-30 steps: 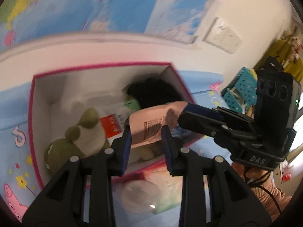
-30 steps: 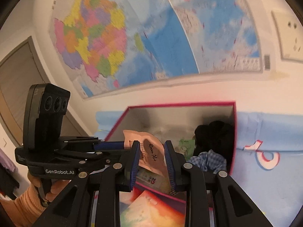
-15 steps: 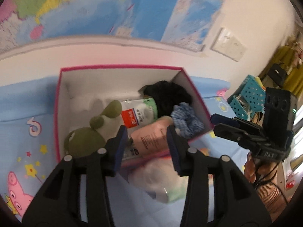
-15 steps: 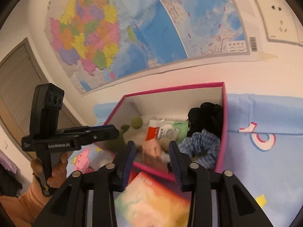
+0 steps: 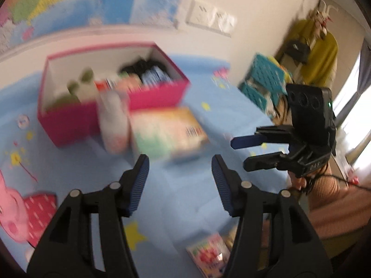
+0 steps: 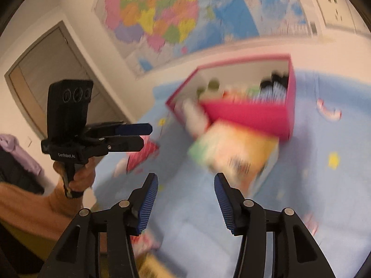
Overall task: Organize soft objects
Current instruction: 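Move the right gripper to the gold tissue pack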
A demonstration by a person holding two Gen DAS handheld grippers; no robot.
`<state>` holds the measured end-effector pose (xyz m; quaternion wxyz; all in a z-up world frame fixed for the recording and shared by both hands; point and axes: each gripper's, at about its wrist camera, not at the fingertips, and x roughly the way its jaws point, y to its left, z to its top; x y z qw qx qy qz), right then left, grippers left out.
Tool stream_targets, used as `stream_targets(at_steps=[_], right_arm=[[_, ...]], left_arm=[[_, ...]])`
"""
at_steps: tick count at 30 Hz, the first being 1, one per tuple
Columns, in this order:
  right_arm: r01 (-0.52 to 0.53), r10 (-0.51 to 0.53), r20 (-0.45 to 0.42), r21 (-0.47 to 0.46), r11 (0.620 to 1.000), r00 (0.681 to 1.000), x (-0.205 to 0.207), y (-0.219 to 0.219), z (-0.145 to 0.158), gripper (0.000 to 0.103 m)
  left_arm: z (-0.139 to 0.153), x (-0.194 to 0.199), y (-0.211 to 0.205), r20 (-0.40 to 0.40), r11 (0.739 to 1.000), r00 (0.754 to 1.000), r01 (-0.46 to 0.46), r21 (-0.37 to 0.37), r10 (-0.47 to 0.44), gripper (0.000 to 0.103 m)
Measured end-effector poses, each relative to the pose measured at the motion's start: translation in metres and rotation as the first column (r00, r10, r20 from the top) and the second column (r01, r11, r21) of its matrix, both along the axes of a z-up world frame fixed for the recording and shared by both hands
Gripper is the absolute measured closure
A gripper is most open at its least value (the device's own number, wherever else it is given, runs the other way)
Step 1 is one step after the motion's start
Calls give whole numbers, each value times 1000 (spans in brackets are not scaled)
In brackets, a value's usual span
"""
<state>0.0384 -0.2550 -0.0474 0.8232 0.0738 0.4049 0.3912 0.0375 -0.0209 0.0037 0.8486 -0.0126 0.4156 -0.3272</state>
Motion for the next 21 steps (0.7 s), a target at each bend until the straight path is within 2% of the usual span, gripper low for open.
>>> stream_targets(at_steps=[4,9,10,12,18,21], right_arm=[[-18,14,-93,-42,999,996,-26,-4,-29,51],[-63,48,-147,-97,993,988,-55,-4,-44,49],[-78,61,-144,-115,990,988,-61,-2,-45,44],[-105,85,-139,-146,984,987,-72,3,-47,40],[-165,139,-115,-264,950,984,-97,23,-56,37],[-150,138,-59,-332,931,989,-103,35,-61,37]], left_arm=[[-27,-36,-13,-79,996,993,88,-8,-88,45],[-46,-72,-30,-130,984,976,177,27,-172,45],[-50,-79,-32,-131,981,975,186,45,-179,45],[-56,-88,-34,-138,980,974,188,71,-177,45],[-69,-104,-31,-180,981,971,175,82,-158,45],[-72,-110,-31,-180,980,971,176,91,-157,45]])
